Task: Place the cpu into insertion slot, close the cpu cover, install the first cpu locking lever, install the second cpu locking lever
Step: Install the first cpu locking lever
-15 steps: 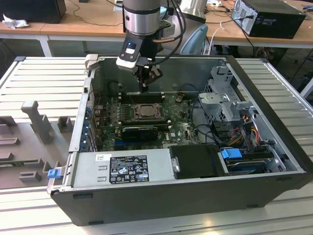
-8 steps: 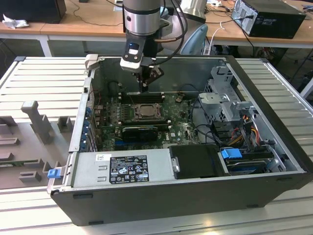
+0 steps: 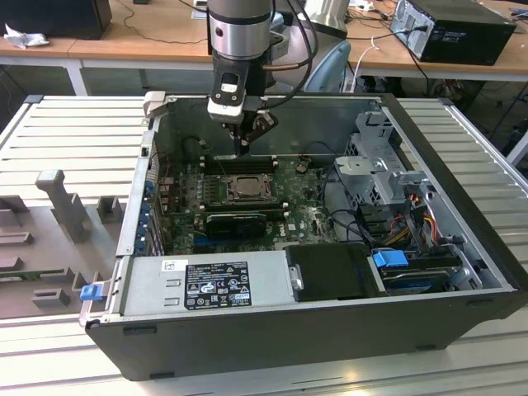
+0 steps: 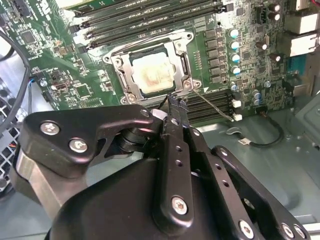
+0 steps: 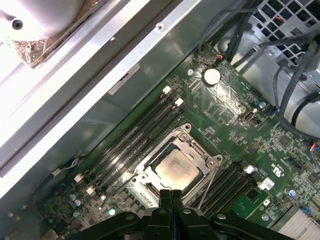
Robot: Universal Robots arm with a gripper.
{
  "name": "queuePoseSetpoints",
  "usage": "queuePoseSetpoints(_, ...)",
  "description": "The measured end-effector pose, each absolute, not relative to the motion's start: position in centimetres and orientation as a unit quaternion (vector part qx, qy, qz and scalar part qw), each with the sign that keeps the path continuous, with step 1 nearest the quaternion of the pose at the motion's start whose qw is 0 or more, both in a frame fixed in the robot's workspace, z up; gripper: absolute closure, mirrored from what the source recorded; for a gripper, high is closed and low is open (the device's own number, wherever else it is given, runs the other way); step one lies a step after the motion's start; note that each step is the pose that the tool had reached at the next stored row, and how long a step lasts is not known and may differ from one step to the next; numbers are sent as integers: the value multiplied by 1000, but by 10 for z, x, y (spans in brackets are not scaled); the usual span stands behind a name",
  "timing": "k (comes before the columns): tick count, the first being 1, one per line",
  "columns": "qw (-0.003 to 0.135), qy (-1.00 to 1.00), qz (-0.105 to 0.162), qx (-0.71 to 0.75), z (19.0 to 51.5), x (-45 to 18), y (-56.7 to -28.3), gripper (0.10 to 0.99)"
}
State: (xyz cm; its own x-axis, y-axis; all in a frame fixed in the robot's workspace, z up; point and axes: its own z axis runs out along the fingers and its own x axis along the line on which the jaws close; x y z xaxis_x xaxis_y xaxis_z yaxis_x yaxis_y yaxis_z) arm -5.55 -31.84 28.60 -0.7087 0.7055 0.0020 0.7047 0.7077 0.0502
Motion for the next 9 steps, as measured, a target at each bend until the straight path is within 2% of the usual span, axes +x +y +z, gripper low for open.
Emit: queuePoseSetpoints(9,8,939,24,342,286,-55,-318,980)
